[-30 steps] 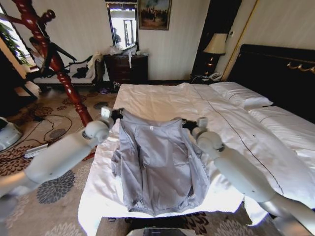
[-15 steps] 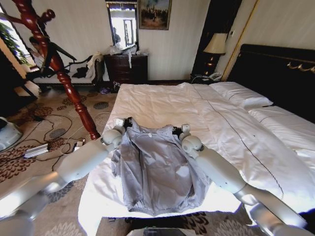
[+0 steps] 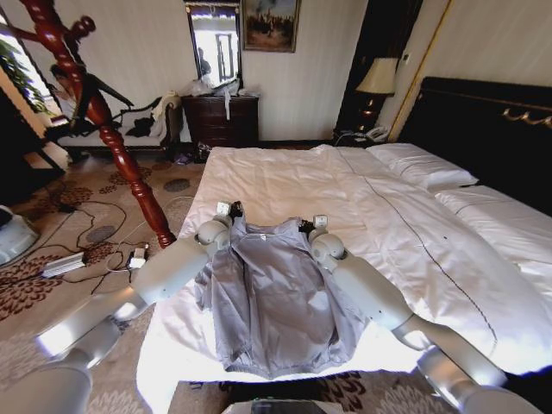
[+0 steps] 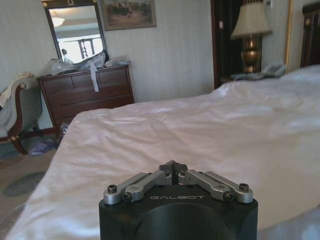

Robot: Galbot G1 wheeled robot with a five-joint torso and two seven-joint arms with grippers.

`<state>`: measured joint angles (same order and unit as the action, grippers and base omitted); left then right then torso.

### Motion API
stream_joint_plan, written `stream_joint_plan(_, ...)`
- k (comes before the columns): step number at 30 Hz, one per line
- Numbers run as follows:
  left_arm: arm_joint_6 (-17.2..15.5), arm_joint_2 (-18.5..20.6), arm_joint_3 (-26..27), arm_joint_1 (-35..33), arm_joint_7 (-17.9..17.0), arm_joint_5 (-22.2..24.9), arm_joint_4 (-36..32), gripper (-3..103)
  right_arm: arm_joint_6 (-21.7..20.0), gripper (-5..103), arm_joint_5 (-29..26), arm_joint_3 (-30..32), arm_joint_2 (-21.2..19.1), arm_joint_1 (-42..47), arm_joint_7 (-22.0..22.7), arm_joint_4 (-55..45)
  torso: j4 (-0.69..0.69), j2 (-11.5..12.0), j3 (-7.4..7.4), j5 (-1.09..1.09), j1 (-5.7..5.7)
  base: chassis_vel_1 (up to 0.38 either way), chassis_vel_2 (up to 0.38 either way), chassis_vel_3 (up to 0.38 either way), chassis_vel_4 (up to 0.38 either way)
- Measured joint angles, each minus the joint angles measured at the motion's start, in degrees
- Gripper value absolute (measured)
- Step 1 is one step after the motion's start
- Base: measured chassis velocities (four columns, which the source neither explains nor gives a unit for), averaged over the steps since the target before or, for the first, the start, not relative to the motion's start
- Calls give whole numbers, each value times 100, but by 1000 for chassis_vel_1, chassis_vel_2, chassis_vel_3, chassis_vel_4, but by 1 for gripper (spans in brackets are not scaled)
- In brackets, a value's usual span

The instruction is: Pick up the clothes from the bed and hang them on the clothes hanger.

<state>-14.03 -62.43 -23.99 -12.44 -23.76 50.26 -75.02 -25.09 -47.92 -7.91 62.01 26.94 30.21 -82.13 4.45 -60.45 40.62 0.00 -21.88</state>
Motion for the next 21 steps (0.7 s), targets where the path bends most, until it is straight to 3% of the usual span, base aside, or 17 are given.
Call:
stream_joint_plan(5,170,-247,215,5,-4,173,207,0,17,0,8,132,-188,144,-11,-26,5,0,0,1,0,0,0,0,0)
stream_joint_plan(9,-20,-175,9,-28,48,171,281,-3,11,-3,8,148,-263,281,-76,-109,0,0,0,0,0,0,0,0,0)
stream_joint_plan(11,-220,-91,-131,-113,85,166,163,7,8,2,1,150,-263,328,-129,-140,0,0,0,0,0,0,0,0,0)
stream_joint_plan(13,-326,-62,-157,-160,39,133,110,7,5,8,-16,157,-256,332,-141,-142,1,0,-1,0,0,0,0,0,0)
stream_joint_plan(16,-712,115,-180,-250,-63,106,-126,23,0,24,-79,167,-266,346,-226,-147,0,0,0,0,0,0,0,0,0)
stream_joint_plan(17,-712,115,-180,-250,-63,106,-126,23,0,24,-79,167,-266,346,-226,-147,0,0,0,0,0,0,0,0,0)
stream_joint_plan(19,-851,312,-192,-276,-65,171,-420,34,-2,35,-115,174,-286,365,-250,-180,0,0,0,-1,0,0,0,0,0)
stream_joint_plan(20,-866,403,-196,-278,-65,180,-539,39,-3,35,-127,179,-289,372,-252,-186,2,0,-1,0,1,0,0,0,0)
stream_joint_plan(21,-896,504,-203,-284,-64,220,-679,39,-2,40,-157,187,-291,380,-252,-196,2,-1,-1,0,1,0,0,0,0)
